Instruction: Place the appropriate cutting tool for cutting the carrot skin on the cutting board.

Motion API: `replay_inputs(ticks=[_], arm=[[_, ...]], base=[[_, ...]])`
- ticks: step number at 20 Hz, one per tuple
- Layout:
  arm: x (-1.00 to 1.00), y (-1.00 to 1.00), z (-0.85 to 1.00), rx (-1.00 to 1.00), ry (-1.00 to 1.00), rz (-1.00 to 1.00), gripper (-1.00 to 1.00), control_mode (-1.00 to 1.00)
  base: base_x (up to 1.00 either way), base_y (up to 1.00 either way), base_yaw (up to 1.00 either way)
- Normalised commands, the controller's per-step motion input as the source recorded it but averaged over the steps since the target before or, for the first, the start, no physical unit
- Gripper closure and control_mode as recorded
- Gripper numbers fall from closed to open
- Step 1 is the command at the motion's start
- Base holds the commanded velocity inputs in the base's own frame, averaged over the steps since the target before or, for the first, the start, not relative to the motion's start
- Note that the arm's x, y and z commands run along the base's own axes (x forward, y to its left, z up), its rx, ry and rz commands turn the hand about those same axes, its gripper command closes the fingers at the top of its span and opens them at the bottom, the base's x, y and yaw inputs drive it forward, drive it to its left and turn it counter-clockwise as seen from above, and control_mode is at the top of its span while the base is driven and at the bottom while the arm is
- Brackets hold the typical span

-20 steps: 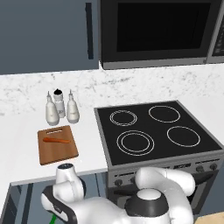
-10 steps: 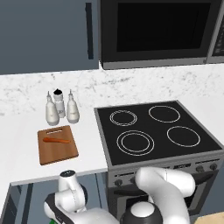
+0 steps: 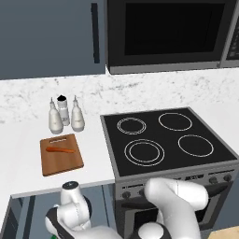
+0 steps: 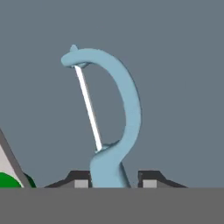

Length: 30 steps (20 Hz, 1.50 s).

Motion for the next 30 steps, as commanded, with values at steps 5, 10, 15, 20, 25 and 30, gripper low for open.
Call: replay_inputs(ticks=[5,10,15,20,25,30], arm=[[-0.10,-0.02,0.32,-0.02,-0.17,-0.07,1.00,-1.00],[-0.60,-0.07,0.99,-0.01,-0.09,-0.10,1.00,-1.00],[-0.79,0.00,1.00,-0.01,-0.11,-0.06,1.00,-1.00],[-0.41,-0.01,1.00,-0.07,-0.13,-0.04,1.00,-1.00],[0.05,-0.02,1.00,-0.12,-0.07,-0.03,1.00,-1.00],[0.70,0.02,1.00,-0.15,-0.01,-0.10,1.00,-1.00]], base=[[0.00,0.00,0.00],[0.00,0.00,0.00],[0.00,0.00,0.00],[0.00,0.00,0.00],[0.00,0.00,0.00],[0.00,0.00,0.00]])
